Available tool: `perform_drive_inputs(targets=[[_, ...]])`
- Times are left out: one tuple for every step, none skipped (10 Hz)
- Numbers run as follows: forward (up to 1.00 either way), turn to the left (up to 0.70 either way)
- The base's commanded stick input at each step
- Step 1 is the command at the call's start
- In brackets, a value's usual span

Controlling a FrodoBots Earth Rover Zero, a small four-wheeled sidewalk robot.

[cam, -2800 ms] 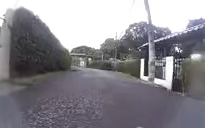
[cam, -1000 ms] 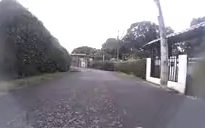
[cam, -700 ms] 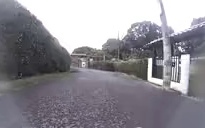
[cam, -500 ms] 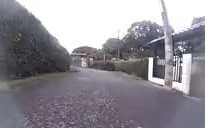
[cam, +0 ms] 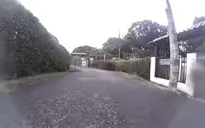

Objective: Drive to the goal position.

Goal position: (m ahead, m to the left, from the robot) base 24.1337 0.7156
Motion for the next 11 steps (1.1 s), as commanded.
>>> perform_drive_inputs(targets=[[0.5, 0.0], [0.5, 0.0], [0.5, 0.0], [0.5, 0.0], [0.5, 0.0], [0.5, 0.0], [0.5, 0.0], [0.5, 0.0], [0.5, 0.0], [0.5, 0.0], [0.5, 0.0]])
